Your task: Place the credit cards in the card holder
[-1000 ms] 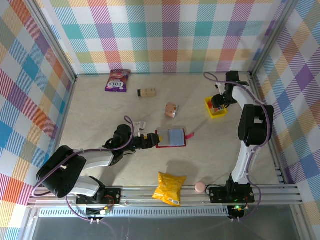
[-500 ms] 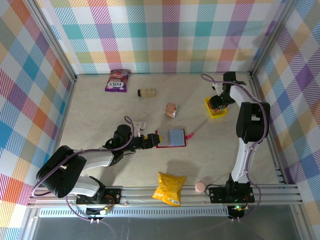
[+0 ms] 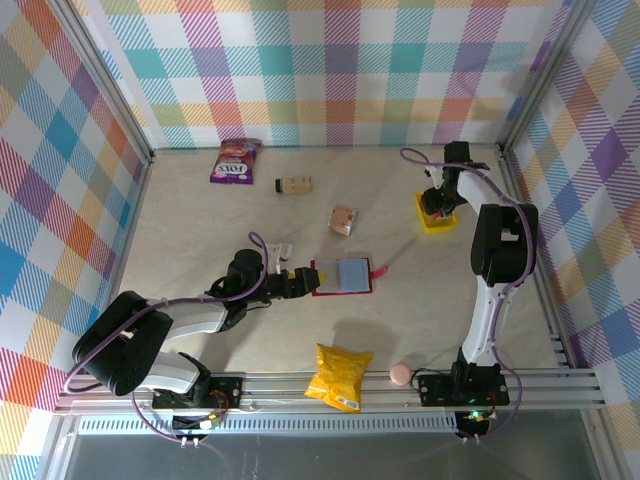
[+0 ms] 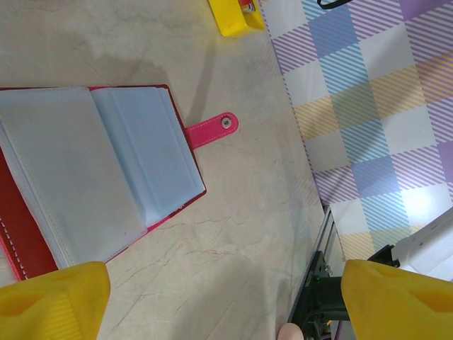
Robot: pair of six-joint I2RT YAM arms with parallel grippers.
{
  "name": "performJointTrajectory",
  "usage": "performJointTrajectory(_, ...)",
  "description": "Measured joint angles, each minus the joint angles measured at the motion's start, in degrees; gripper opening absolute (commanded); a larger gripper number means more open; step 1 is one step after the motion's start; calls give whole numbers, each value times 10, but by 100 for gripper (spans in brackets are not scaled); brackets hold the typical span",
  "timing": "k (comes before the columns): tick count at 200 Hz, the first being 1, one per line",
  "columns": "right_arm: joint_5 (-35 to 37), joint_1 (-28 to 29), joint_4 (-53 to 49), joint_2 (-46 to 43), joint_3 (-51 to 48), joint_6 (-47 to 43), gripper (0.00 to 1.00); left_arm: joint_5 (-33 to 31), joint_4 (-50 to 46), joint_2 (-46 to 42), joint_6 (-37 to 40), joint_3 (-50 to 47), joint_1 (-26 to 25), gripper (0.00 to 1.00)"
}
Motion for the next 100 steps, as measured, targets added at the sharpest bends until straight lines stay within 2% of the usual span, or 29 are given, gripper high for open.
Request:
performJointTrajectory(69, 2, 0, 15, 0, -1, 2, 46, 2, 0, 0, 2, 0, 0, 85)
performJointTrajectory(100, 1, 0, 16, 0, -1, 1, 32, 2, 0, 0, 2, 0, 0, 85)
